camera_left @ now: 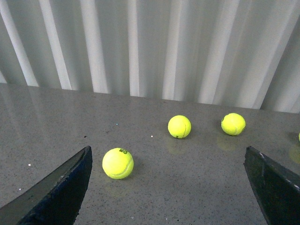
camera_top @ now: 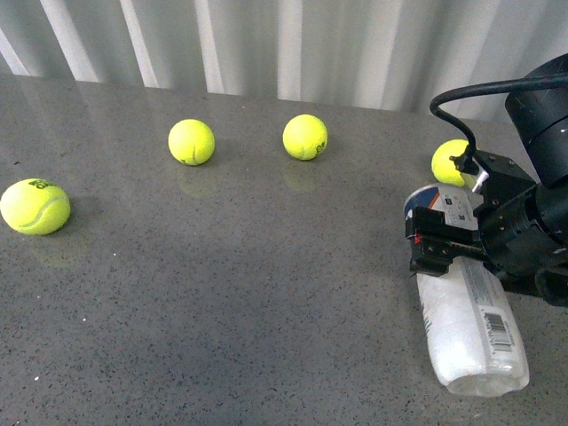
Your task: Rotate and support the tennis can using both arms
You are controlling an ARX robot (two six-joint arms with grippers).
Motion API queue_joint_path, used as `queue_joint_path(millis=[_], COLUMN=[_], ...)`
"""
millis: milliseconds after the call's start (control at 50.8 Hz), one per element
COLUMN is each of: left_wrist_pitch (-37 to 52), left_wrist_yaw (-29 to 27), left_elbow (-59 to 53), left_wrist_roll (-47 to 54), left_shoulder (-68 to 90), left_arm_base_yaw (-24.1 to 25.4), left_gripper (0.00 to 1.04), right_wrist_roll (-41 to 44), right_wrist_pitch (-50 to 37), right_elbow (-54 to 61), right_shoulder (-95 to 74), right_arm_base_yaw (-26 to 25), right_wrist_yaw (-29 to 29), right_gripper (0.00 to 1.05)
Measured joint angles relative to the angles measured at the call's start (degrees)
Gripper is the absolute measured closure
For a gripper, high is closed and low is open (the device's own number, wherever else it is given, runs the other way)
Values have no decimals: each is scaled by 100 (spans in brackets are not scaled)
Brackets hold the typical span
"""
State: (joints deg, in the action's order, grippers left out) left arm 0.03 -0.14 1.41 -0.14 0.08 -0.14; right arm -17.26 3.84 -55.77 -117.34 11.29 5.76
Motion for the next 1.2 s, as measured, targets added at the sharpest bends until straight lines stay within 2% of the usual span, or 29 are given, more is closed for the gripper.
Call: queue_joint_path(millis=[79,157,236,453,610,748,944,1141,1200], left_wrist_pitch=[0,0,0,0,0,0,0,0,0], left_wrist_yaw=[2,2,4,0,2,2,2,2,2], left_elbow=[0,0,0,0,0,0,0,0,0], left_wrist_roll=[0,0,0,0,0,0,0,0,0], left_shoulder=[0,0,0,0,0,0,0,-2,0], left_arm_base_yaw=[0,0,0,0,0,0,0,0,0], left_gripper=[7,7,7,7,7,7,7,7,7], right_wrist_roll=[485,1620,2347,5206,6518,7053,7093,7237,7289], right_wrist_pitch=[-323,-623,-518,-260,-212,-160,195,-17,-46], right_elbow=[2,-42,-203,-968,-1392,-1738,-2225,-2188,-2129], right_shoulder=[105,448,667,675,162,-334,-863,-1067,-1134], right_arm_base_yaw=[122,382,584,1191,1405,1488,1637,1834,1867], right_wrist_yaw=[-61,50,164,256,284,157,321,256,247], right_gripper=[36,47,54,76,86,91,95,96,90])
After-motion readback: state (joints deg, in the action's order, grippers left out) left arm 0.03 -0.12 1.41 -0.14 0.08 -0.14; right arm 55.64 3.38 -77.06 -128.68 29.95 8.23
